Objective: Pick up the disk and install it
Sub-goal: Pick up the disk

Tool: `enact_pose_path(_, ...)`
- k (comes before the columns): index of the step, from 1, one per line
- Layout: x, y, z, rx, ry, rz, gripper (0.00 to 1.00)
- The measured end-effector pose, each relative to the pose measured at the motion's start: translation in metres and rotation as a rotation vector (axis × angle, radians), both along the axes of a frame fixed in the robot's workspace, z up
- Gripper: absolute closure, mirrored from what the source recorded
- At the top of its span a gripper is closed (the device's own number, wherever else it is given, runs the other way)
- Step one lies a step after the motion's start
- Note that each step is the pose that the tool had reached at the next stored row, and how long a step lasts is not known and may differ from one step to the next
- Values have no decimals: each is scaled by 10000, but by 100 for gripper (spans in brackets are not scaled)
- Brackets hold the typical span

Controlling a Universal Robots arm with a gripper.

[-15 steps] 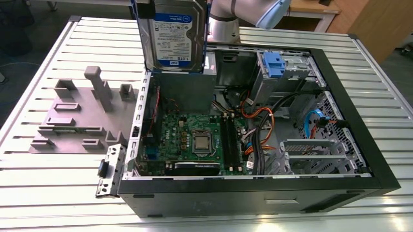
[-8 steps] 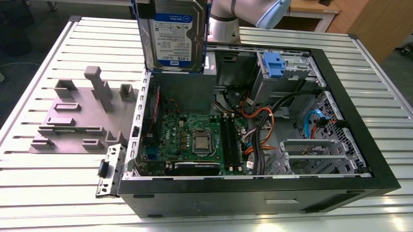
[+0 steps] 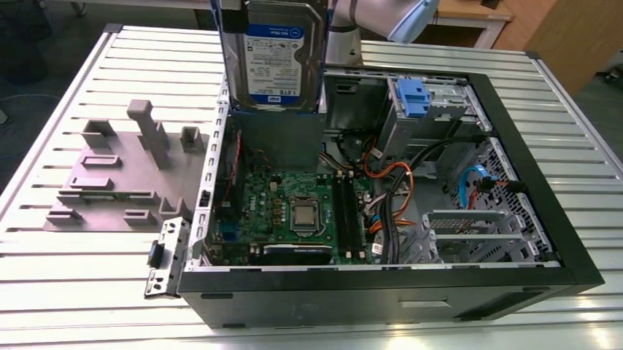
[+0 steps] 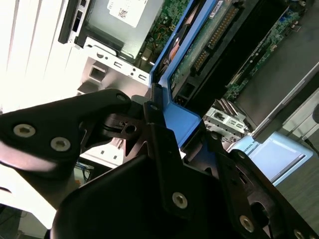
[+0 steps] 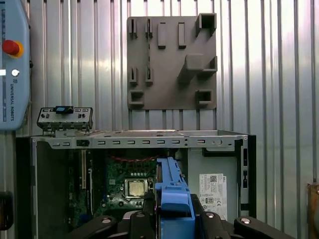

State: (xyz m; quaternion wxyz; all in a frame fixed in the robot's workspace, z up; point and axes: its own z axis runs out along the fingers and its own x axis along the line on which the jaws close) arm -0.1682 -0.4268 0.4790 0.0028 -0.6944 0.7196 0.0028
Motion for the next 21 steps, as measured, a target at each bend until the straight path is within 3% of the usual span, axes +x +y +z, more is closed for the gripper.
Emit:
enact_pose_path(6, 25, -93, -20, 0, 0, 0, 64)
enact_pose_path(11, 96, -121, -27, 8, -2, 0, 64)
enact_pose_path(14, 134, -161, -32, 9, -1, 0, 64)
enact_pose_path(17, 212, -202, -41, 8, -1, 0, 64)
enact_pose_path(21, 386, -213, -68, 7, 0, -1, 64)
